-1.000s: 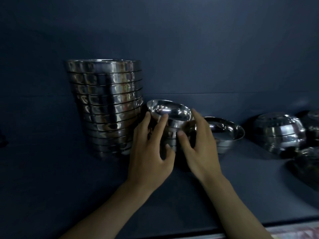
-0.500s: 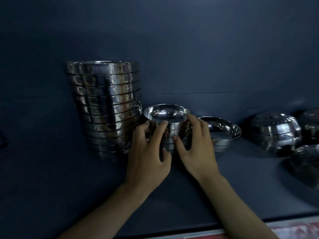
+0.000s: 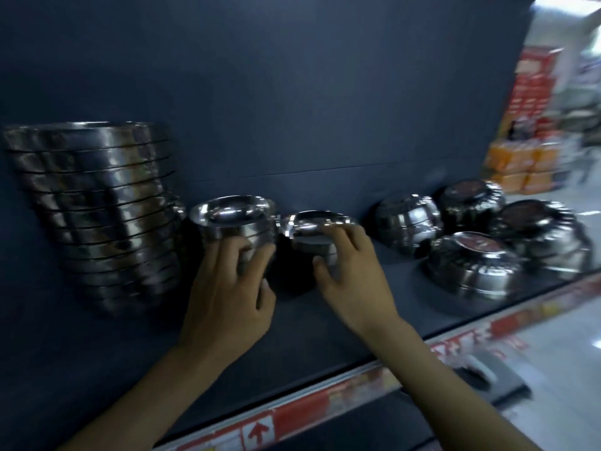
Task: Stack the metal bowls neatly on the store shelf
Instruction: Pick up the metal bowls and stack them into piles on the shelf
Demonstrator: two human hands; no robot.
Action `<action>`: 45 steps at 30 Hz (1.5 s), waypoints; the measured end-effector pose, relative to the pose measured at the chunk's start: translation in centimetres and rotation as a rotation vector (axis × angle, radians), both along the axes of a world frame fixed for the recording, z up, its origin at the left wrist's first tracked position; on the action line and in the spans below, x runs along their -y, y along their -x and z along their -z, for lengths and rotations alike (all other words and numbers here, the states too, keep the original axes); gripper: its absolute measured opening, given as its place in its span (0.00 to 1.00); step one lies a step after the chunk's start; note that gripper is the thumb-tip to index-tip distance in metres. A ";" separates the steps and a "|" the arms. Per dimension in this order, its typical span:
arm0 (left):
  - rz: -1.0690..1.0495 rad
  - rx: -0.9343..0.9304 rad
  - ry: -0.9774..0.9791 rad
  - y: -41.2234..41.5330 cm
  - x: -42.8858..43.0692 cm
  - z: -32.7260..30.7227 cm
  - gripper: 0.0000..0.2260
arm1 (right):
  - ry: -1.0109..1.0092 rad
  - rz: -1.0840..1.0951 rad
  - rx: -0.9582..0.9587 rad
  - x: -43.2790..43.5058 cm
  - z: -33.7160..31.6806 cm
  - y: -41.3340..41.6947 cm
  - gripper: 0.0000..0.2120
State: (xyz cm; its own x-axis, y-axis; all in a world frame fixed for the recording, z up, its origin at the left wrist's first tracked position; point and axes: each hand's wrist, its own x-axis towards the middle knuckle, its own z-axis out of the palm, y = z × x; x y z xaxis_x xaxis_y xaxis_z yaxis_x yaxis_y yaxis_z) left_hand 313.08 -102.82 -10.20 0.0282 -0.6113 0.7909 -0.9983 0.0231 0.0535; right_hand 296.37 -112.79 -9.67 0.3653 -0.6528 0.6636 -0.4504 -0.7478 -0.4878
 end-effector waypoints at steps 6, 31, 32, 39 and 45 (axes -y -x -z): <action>0.316 -0.238 -0.344 9.4 4.0 -1.8 0.16 | -0.053 0.346 -0.015 2.0 0.0 9.5 0.21; 0.384 -0.934 -0.698 19.5 15.2 0.5 0.14 | -0.456 0.526 0.252 3.8 3.1 18.7 0.14; 0.381 -0.944 -0.689 19.2 14.7 0.6 0.14 | -0.449 0.516 0.262 3.2 3.0 18.4 0.14; 0.389 -0.945 -0.518 15.8 9.5 1.1 0.19 | -0.335 0.465 0.393 -1.0 2.4 14.6 0.13; 0.416 -0.987 -0.297 11.3 4.0 1.1 0.27 | -0.353 0.412 0.522 -2.9 2.7 10.4 0.19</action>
State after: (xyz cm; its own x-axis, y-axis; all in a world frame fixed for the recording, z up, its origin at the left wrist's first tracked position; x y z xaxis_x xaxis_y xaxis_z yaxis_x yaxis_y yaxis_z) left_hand 301.79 -106.82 -11.30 0.3136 -0.8806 0.3552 -0.4319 0.2009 0.8793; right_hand 286.01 -109.90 -12.41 -0.2597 -0.8744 0.4097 -0.3043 -0.3286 -0.8941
